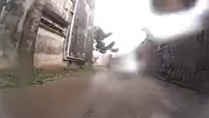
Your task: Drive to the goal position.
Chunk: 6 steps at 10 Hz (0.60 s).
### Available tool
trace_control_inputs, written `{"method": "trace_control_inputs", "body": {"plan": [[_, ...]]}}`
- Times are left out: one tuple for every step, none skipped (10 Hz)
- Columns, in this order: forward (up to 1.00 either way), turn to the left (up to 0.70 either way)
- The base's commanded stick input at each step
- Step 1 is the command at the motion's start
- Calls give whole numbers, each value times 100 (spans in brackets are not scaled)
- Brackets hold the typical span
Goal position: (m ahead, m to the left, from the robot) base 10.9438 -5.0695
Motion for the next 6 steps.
{"method": "trace_control_inputs", "body": {"plan": [[50, 2], [50, 2], [50, 2], [50, 2], [50, 2], [50, 2]]}}
